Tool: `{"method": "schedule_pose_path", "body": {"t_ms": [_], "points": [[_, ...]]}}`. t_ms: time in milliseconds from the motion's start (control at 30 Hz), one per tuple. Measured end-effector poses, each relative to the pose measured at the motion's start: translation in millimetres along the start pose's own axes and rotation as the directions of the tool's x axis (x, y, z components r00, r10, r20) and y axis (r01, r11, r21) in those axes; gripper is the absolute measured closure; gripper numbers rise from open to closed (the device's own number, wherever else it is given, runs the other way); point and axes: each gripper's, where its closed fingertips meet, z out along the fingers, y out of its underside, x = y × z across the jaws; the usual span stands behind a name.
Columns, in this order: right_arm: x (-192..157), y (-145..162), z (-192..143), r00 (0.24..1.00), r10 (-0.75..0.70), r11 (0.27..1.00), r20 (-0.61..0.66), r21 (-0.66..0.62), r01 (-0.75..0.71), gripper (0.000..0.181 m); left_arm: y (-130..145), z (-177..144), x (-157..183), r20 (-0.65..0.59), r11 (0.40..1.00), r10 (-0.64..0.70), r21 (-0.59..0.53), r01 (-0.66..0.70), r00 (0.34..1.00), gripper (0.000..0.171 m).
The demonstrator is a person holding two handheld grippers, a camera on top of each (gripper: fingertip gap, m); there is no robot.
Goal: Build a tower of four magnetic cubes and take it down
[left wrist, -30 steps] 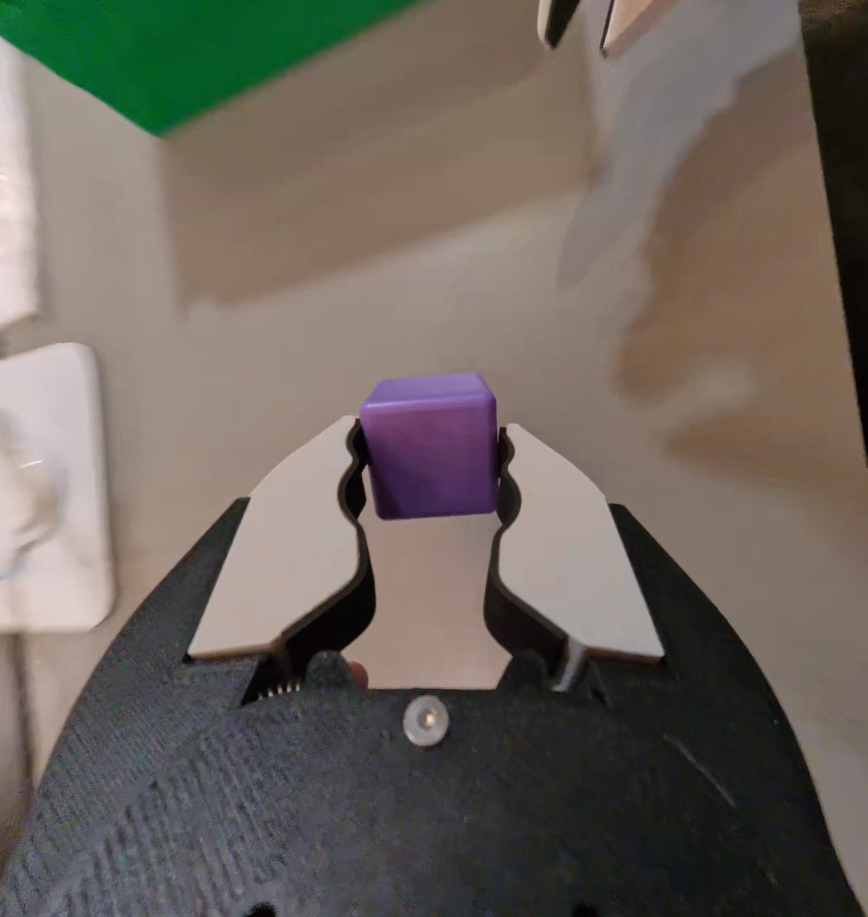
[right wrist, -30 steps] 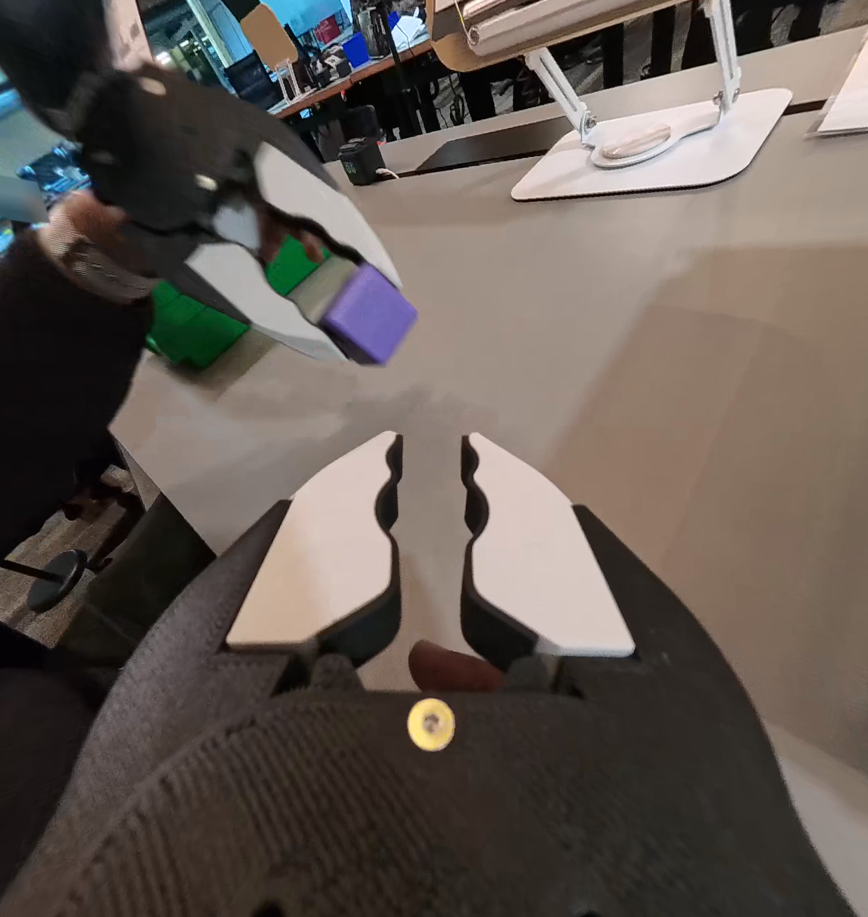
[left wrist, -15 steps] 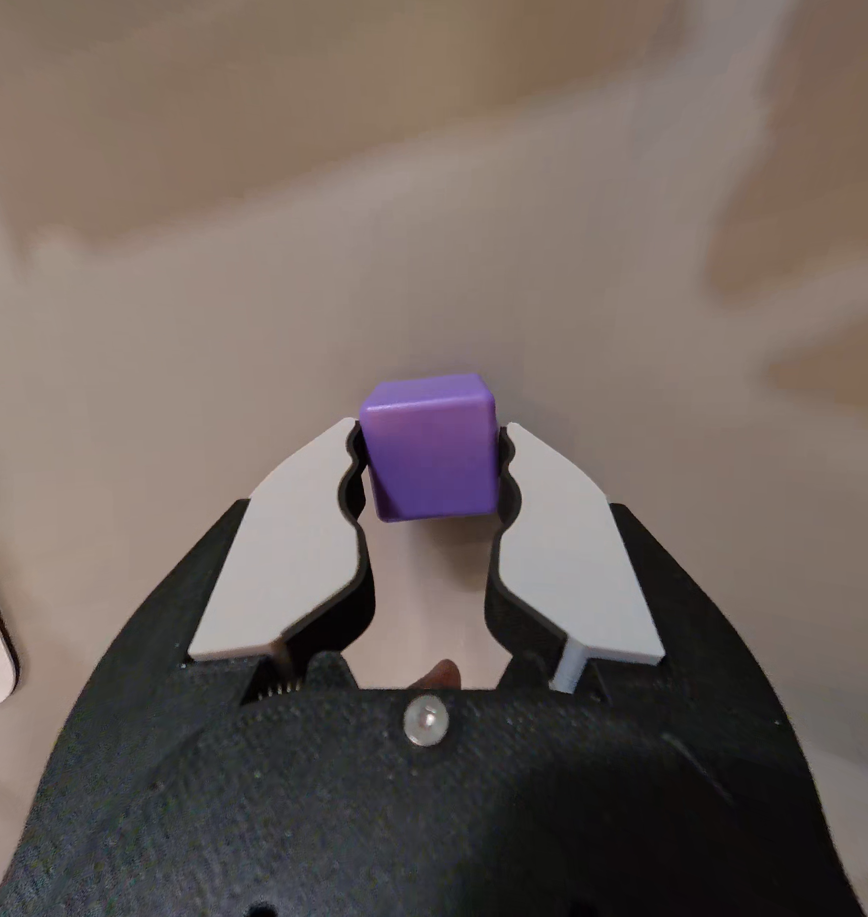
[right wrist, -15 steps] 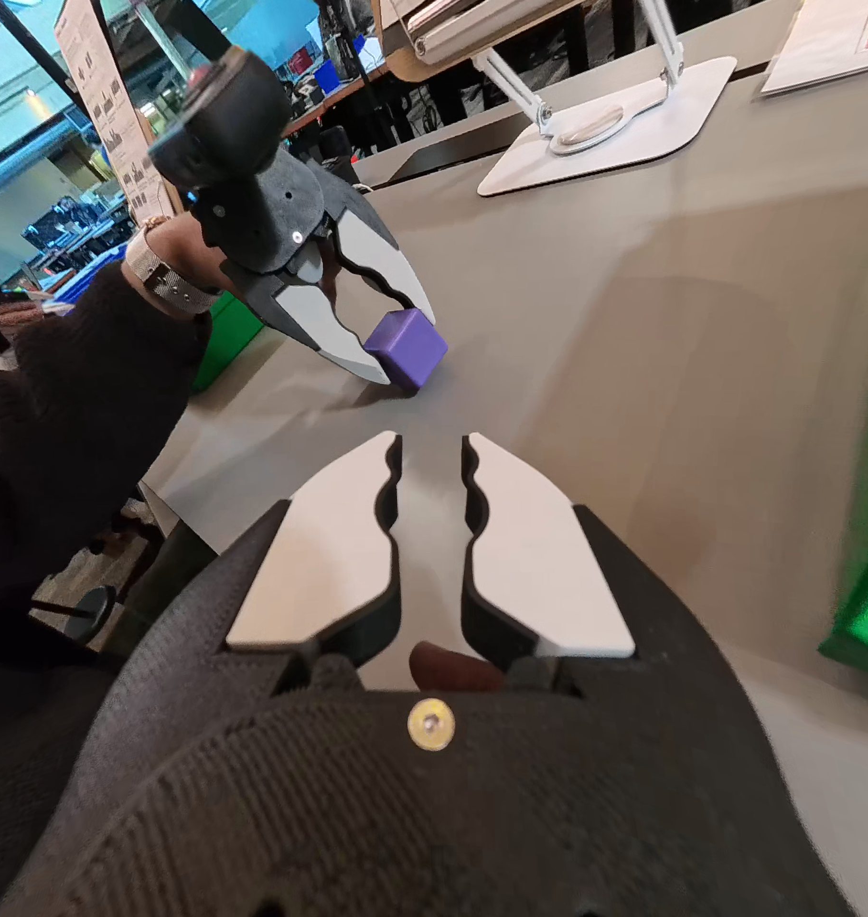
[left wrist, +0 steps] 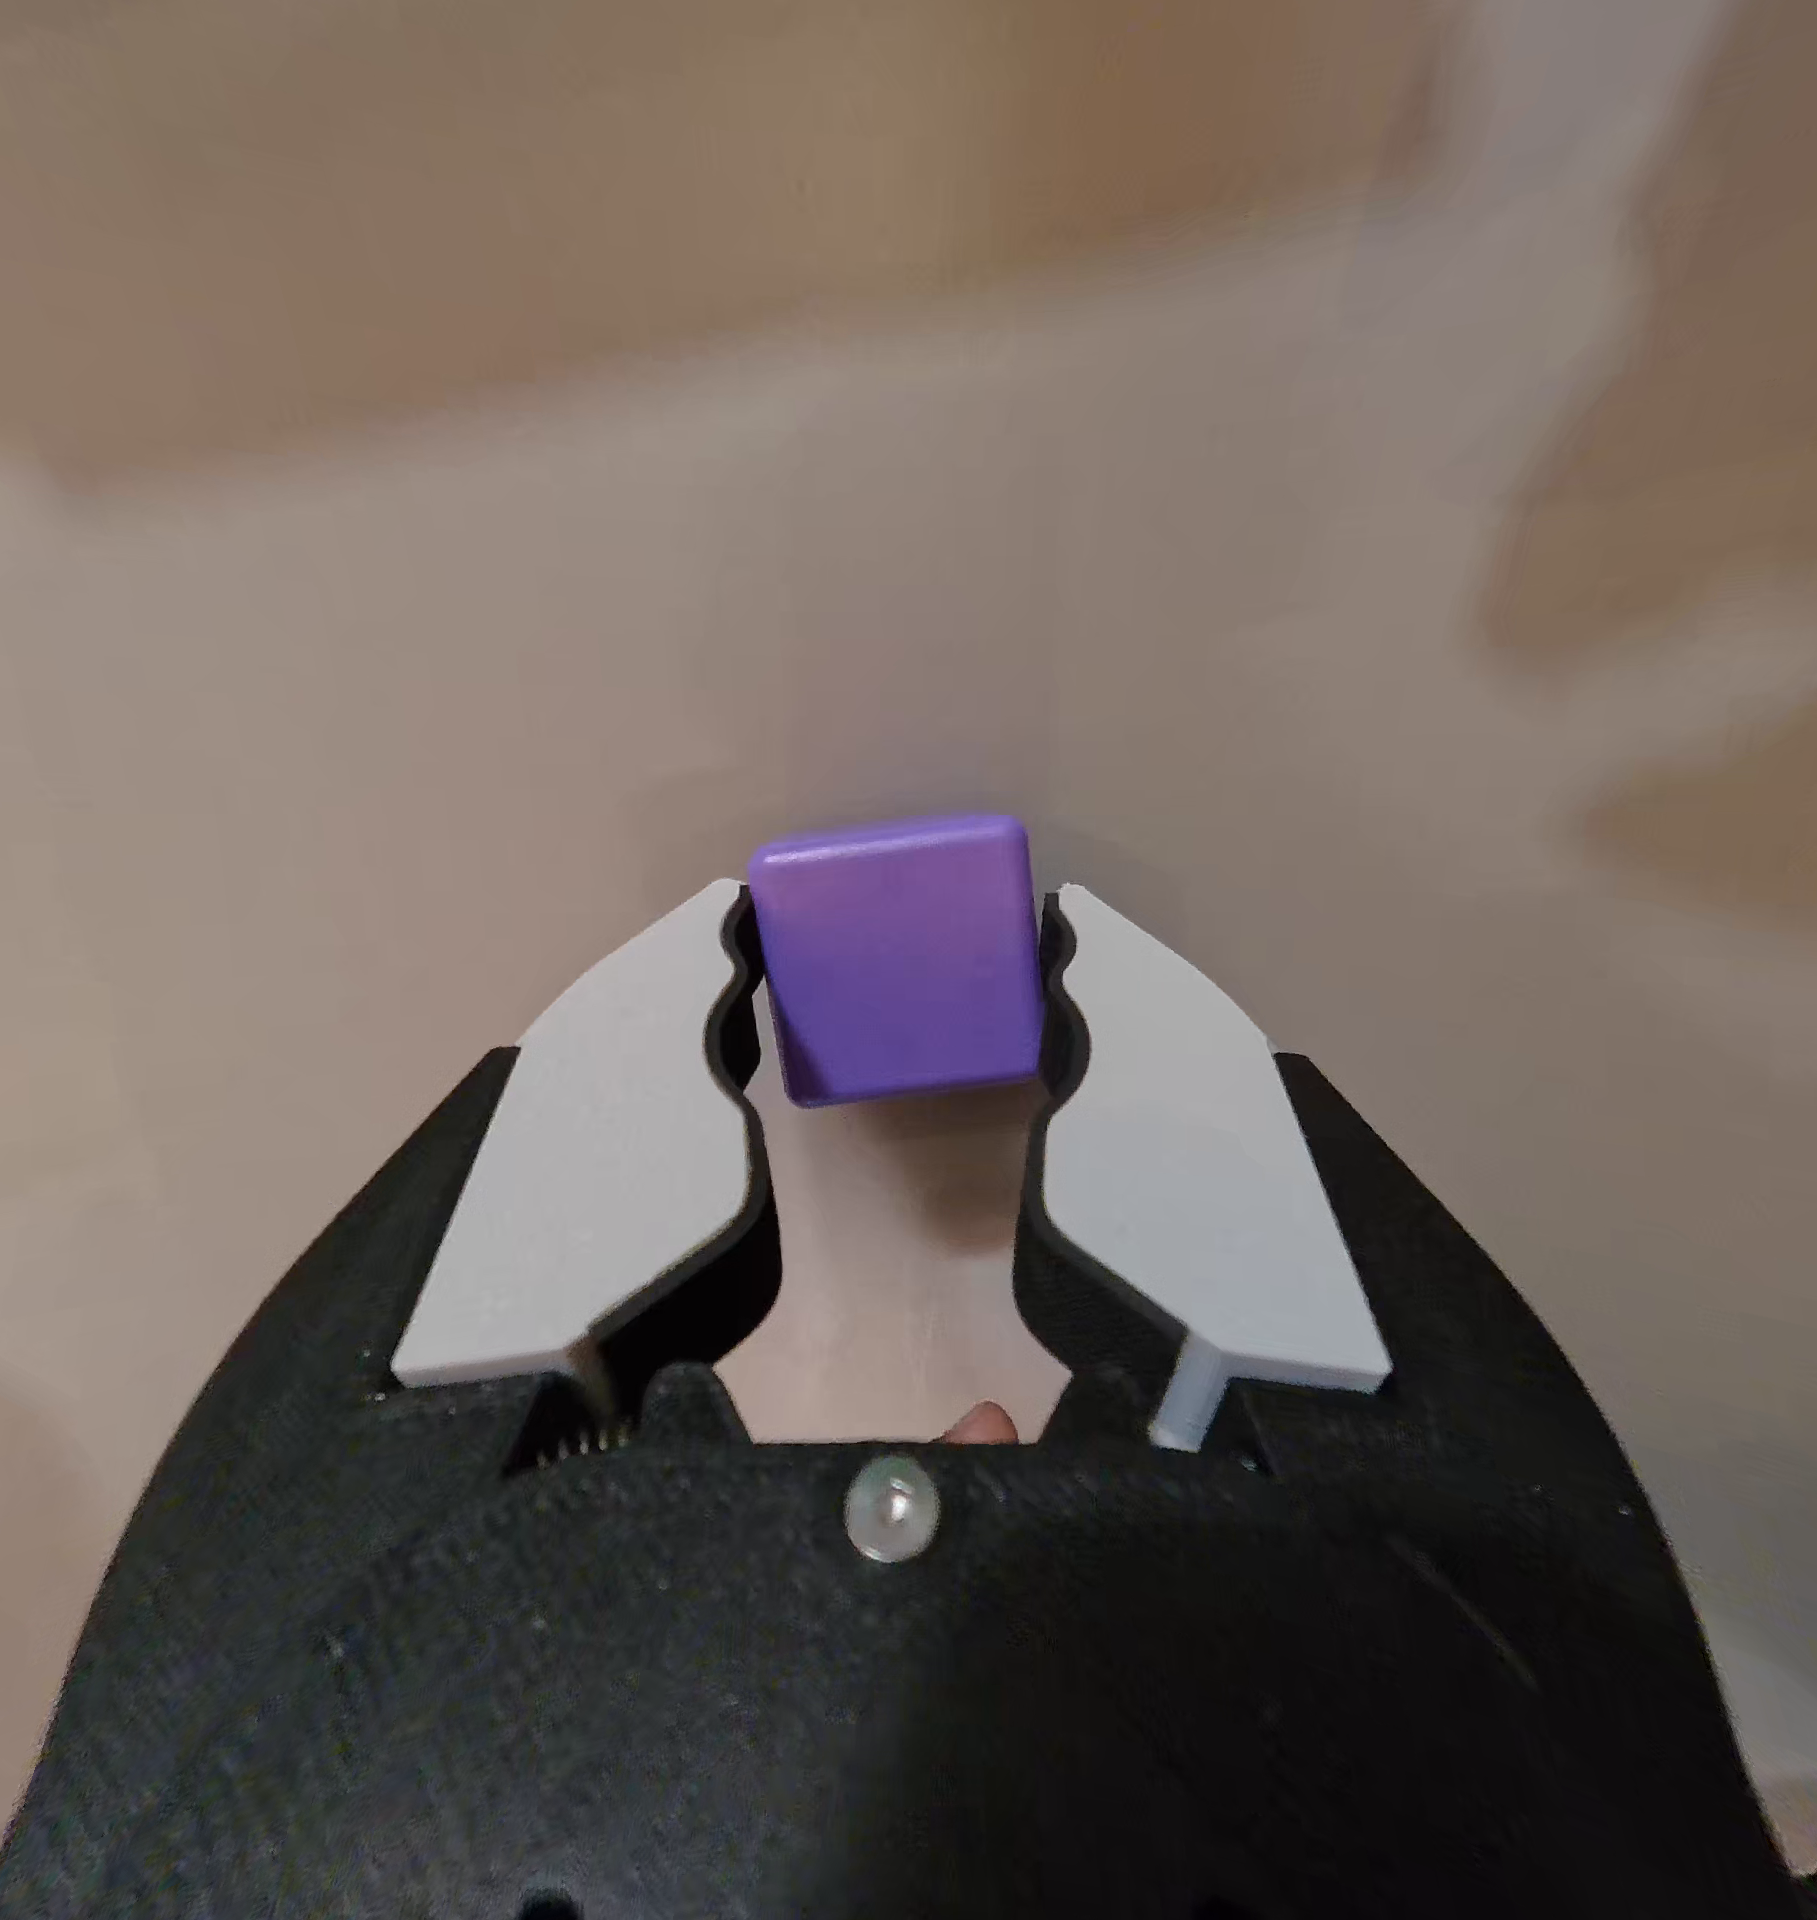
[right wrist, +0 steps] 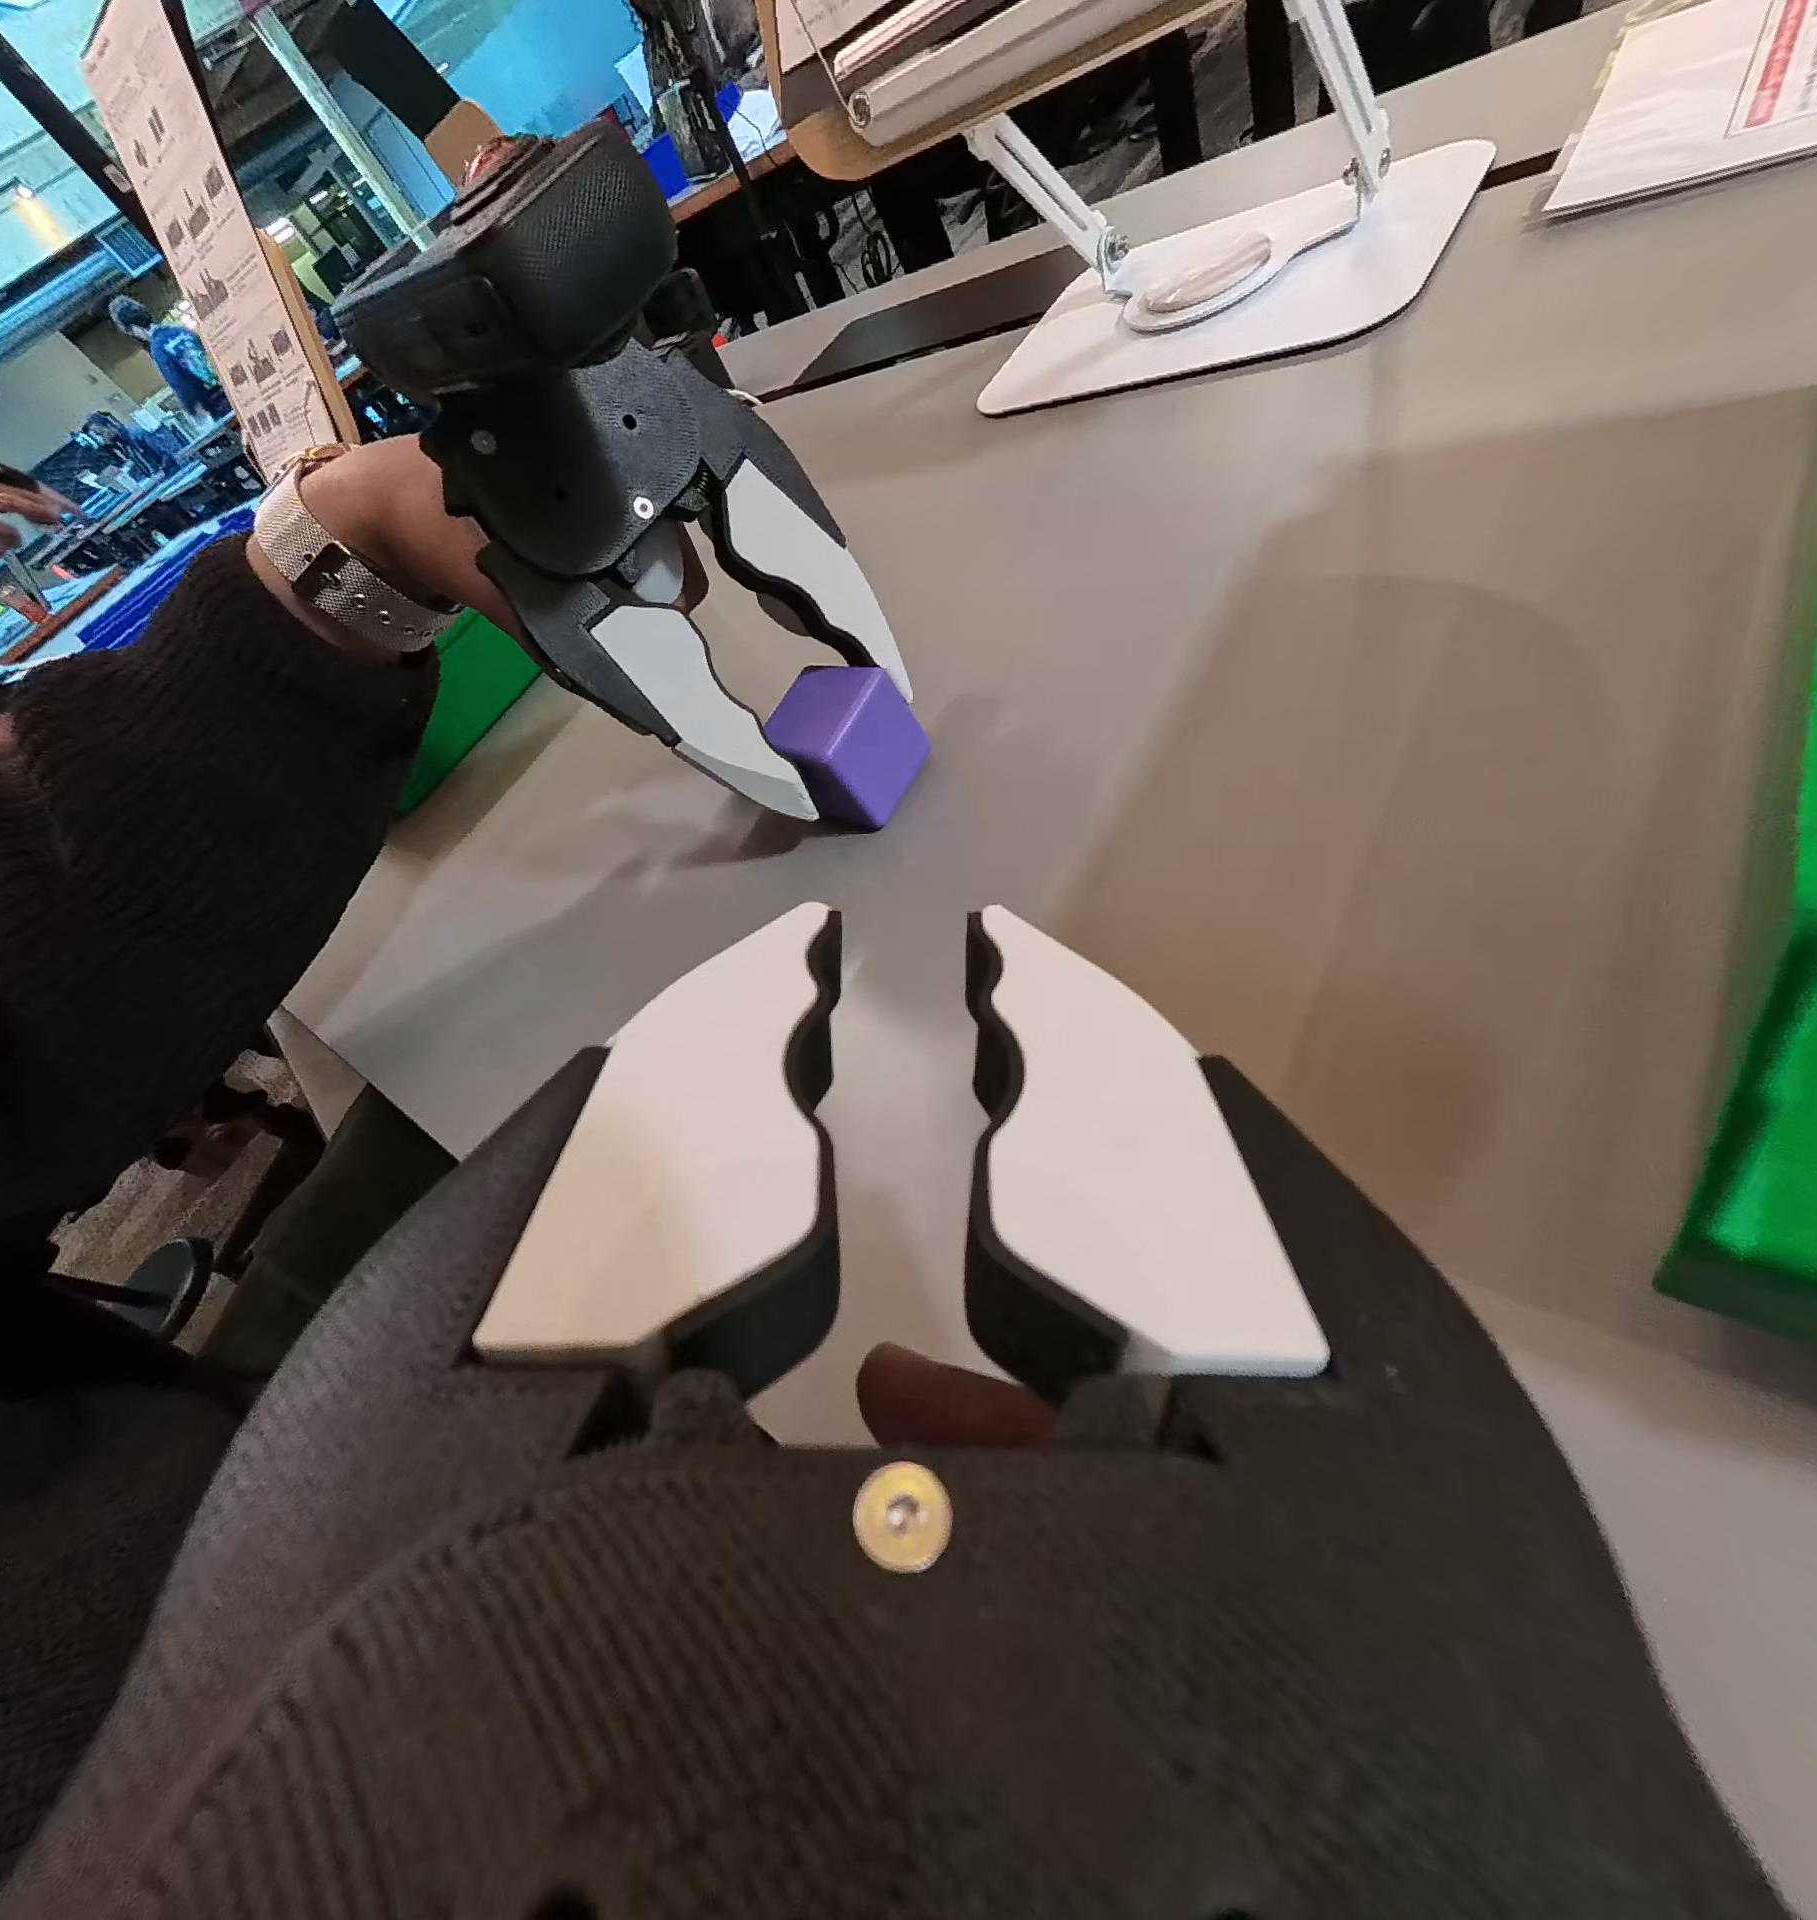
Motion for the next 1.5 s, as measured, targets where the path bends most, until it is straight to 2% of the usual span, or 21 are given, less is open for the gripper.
{"method": "schedule_pose_path", "body": {"t_ms": [100, 300, 800, 1000, 1100, 1167, 1200, 1233, 1267, 1333, 1400, 1433, 1500], "points": [[0.2, -0.2, -0.3, 1.0, 0.001, 1.0, -0.001, 0.001, -0.001, 0.158, -0.7, -0.2, -3.4, 0.035, 1.0, 0.003, 0.008, -0.003, 0.999, 0.116], [-1.1, 1.2, 0.6, 1.0, -0.004, 1.0, 0.001, -0.006, 0.004, 0.158, -4.3, -5.7, -3.3, 0.049, 0.999, -0.002, 0.035, 0.001, 0.999, 0.102], [-1.6, 1.6, 0.4, 1.0, -0.007, 1.0, 0.002, -0.006, 0.007, 0.158, -5.3, -17.2, -7.2, 0.07, 0.998, -0.014, 0.059, 0.01, 0.997, 0.102], [-8.6, 0.8, 1.0, 1.0, -0.017, 1.0, 0.025, 0.001, 0.017, 0.155, -2.8, -56.5, -23.4, 0.162, 0.989, -0.08, 0.136, 0.058, 0.984, 0.102], [-11.9, 0.6, 1.3, 0.999, -0.015, 1.0, 0.039, 0.002, 0.015, 0.155, 2.9, -96.8, -35.0, 0.208, 0.962, -0.158, 0.253, 0.102, 0.965, 0.102], [-11.6, 0.4, 1.2, 0.999, -0.026, 1.0, 0.034, 0.001, 0.026, 0.155, 12.2, -134.3, -47.6, 0.268, 0.923, -0.252, 0.354, 0.148, 0.93, 0.101], [-11.2, 0.4, 1.5, 0.999, -0.03, 1.0, 0.031, 0.0, 0.03, 0.155, 23.2, -155.6, -58.8, 0.323, 0.898, -0.335, 0.394, 0.196, 0.885, 0.1], [-11.0, 0.3, 1.9, 0.999, -0.03, 1.0, 0.031, -0.001, 0.03, 0.155, 40.1, -178.7, -72.5, 0.389, 0.866, -0.436, 0.427, 0.261, 0.812, 0.094], [-11.2, 0.3, 2.9, 0.999, -0.028, 1.0, 0.034, -0.002, 0.028, 0.155, 62.1, -204.3, -86.8, 0.463, 0.822, -0.542, 0.466, 0.328, 0.702, 0.09], [-12.0, 1.1, 5.6, 0.999, -0.024, 1.0, 0.041, -0.009, 0.024, 0.155, 113.0, -256.8, -103.1, 0.543, 0.695, -0.719, 0.579, 0.427, 0.434, 0.093], [-13.2, 1.6, 8.7, 0.999, -0.028, 0.999, 0.046, -0.017, 0.029, 0.155, 167.5, -302.9, -103.2, 0.54, 0.55, -0.825, 0.704, 0.449, 0.164, 0.099], [-14.1, 1.6, 10.4, 0.998, -0.032, 0.999, 0.049, -0.02, 0.033, 0.155, 193.7, -319.2, -98.7, 0.523, 0.493, -0.85, 0.75, 0.442, 0.062, 0.101], [-16.5, 1.9, 14.1, 0.998, -0.039, 0.999, 0.058, -0.028, 0.041, 0.155, 247.6, -331.9, -85.2, 0.49, 0.396, -0.867, 0.787, 0.474, -0.09, 0.106]]}}
